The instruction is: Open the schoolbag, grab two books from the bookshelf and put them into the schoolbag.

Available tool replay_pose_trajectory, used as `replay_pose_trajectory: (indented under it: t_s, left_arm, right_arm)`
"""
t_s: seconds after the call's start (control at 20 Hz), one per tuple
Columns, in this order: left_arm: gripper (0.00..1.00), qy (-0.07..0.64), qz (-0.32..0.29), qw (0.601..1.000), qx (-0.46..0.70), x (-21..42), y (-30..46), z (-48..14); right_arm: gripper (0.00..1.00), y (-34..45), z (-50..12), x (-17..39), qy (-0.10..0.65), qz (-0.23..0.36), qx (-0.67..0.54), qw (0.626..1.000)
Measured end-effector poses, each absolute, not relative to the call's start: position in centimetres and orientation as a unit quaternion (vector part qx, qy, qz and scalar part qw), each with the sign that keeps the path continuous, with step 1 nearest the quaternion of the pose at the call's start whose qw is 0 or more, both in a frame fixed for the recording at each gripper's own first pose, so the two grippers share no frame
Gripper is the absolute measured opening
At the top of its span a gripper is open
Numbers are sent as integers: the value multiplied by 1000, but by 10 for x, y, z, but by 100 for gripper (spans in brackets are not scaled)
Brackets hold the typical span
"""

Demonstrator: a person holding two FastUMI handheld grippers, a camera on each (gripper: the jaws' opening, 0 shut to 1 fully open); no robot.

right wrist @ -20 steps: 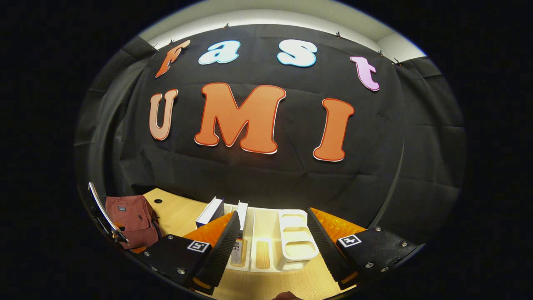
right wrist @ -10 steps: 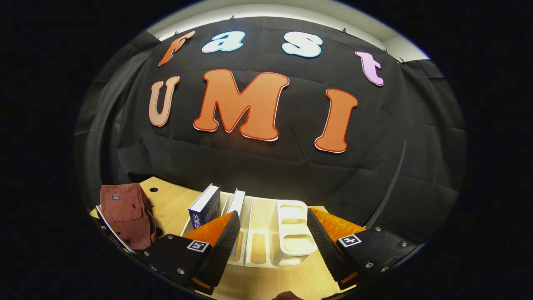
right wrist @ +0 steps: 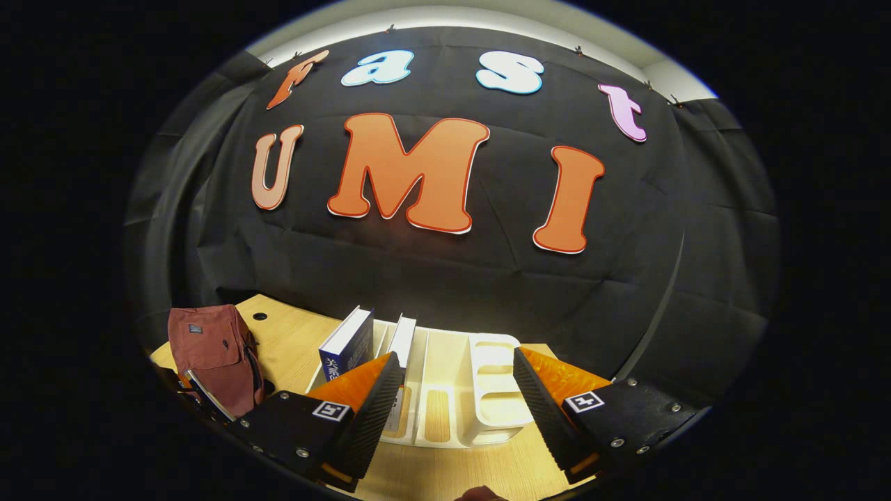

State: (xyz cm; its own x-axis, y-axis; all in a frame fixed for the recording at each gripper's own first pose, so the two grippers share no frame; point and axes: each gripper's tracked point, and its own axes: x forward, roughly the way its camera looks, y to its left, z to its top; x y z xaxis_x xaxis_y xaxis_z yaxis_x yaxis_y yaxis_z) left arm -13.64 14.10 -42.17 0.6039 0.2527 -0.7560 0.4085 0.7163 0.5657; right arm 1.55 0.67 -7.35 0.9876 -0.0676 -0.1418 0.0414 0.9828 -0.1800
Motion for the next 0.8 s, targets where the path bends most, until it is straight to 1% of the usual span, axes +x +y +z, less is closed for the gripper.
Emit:
replay_pose_trajectory:
  t_s: [0.3,0.5,0.6,0.7,0.8]
  left_arm:
    - [99,407,-30,820,401,-109,155,-400]
    - [98,386,-30,819,424,-83,158,-404]
    - [97,397,-26,812,427,-78,162,-418]
    - [97,389,-19,812,436,-66,162,-421]
    - [92,386,-18,816,430,-62,162,-420]
  right_arm:
    - [96,3,-73,17,75,-34,-88,993]
    - [96,6,-71,18,73,-33,-91,993]
    - [96,10,-71,20,75,-32,-92,992]
    - [96,11,-71,20,76,-34,-95,992]
    - [96,11,-70,22,75,-38,-97,992]
